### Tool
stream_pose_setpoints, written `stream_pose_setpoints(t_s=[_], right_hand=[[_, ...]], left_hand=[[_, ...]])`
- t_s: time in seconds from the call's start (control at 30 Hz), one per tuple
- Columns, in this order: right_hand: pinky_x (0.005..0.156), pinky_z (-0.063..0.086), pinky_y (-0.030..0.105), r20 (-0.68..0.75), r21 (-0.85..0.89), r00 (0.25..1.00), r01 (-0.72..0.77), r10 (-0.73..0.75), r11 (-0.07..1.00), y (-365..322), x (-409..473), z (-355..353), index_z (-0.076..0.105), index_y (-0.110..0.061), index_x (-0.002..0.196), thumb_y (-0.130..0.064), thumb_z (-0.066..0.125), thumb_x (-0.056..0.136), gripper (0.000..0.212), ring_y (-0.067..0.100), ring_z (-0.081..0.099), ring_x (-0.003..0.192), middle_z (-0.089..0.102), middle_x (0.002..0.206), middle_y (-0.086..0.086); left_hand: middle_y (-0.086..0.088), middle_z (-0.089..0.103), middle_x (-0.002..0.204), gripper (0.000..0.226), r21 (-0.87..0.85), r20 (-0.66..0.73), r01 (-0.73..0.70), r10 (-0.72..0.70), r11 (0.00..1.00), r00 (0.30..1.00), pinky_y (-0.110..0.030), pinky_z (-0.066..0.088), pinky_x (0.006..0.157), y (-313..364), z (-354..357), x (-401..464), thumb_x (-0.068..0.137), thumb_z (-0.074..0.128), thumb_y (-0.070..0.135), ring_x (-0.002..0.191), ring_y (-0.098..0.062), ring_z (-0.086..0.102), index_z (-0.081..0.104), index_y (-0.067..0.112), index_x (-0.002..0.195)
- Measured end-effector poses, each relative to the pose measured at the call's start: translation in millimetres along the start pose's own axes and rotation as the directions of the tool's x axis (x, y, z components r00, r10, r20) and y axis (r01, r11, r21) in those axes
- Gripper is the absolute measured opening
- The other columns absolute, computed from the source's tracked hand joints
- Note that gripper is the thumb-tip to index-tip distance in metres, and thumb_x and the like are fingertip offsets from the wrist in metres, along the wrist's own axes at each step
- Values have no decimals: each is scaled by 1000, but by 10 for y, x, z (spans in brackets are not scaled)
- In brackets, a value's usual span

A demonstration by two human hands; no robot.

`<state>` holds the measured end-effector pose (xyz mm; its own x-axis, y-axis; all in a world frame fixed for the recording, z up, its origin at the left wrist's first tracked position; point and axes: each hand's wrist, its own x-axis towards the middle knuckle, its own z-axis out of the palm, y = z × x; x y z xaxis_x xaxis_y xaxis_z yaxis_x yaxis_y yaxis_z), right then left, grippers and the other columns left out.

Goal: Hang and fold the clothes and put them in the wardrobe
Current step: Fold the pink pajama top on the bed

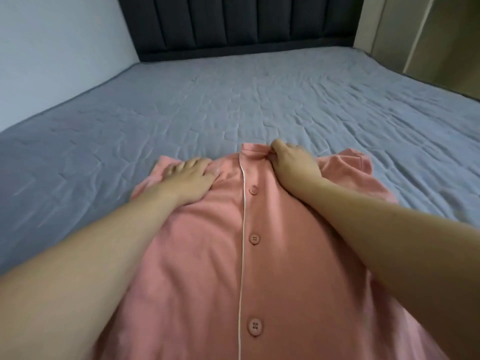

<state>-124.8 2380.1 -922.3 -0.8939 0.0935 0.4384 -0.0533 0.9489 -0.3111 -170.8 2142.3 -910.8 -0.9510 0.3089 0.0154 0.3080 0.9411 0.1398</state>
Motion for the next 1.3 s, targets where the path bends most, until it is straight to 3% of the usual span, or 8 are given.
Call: stream_pose_setpoints(t_s=[0.13, 0.33, 0.53, 0.67, 0.77, 0.97, 1.1, 1.3], right_hand=[[73, 35, 39, -39, 5, 996, 75, -74, 997, 6, -42, 13, 46, -15, 93, -41, 45, 98, 26, 31, 53, 92, 60, 98, 10], [54, 24, 30, -201, 382, 950, 301, -239, 874, -179, 95, -193, 41, -15, 77, -27, 61, 88, 26, 13, 34, 61, 39, 57, -9], [65, 33, 34, 245, -167, 969, 80, -37, 983, -158, 96, -104, 43, -26, 89, -76, 44, 80, 51, 23, 54, 83, 54, 83, -5], [62, 37, 30, 427, -1, 895, -143, 130, 990, -68, 315, -596, 58, -21, 79, -81, 43, 76, 62, 20, 56, 72, 58, 77, -4], [60, 38, 31, 597, 48, 774, -297, 211, 954, 210, 414, -934, 59, -12, 73, -52, 56, 87, 42, 23, 49, 58, 56, 65, 4], [65, 38, 30, 581, 277, 811, -280, 72, 919, 413, 407, -980, 58, -14, 69, -18, 64, 89, 22, 16, 46, 66, 51, 68, 3], [69, 45, 31, 533, -62, 846, 30, 8, 998, 423, 420, -979, 63, -26, 85, -59, 66, 80, 34, 15, 57, 77, 61, 82, -7], [66, 44, 34, 384, -396, 910, 9, 156, 918, 691, 333, -1065, 54, -31, 104, -95, 29, 60, 82, 19, 57, 80, 62, 94, -2]], left_hand=[[8, 57, 123, 34, 36, -122, -109, 113, 993, 986, -42, 26, 105, -206, 29, 62, 98, 28, 54, 121, -18, 47, 54, 32, 96], [-12, 63, 109, 19, -47, -162, -420, 408, 906, 898, -36, 41, 83, -45, -217, 243, 94, 42, 33, 107, -35, 57, 50, 22, 107], [-12, 68, 102, 28, 453, -173, -272, 383, 849, 907, -35, 32, 65, 31, -300, 427, 101, 29, 47, 95, -32, 64, 48, 28, 108], [-5, 66, 111, 49, 245, -35, -231, 247, 942, 968, -39, 44, 83, -221, -65, 331, 94, 32, 64, 109, -29, 56, 63, 27, 105], [-1, 65, 97, 47, 260, -268, -236, 305, 936, 914, -44, 43, 86, -305, 81, 199, 92, 31, 65, 106, -28, 55, 56, 27, 78], [-3, 69, 95, 55, 625, -186, -198, 390, 755, 902, -33, 37, 63, -74, -302, 349, 94, 21, 68, 91, -27, 65, 56, 28, 84], [-1, 59, 119, 62, 796, -203, -52, 346, 603, 916, -33, 35, 92, 54, -410, 319, 99, 17, 60, 112, -20, 48, 60, 21, 121], [-17, 37, 136, 47, 124, -416, -1, 53, 992, 908, -46, 25, 107, 952, -252, -284, 91, 41, 39, 128, -34, 34, 42, 11, 128]])
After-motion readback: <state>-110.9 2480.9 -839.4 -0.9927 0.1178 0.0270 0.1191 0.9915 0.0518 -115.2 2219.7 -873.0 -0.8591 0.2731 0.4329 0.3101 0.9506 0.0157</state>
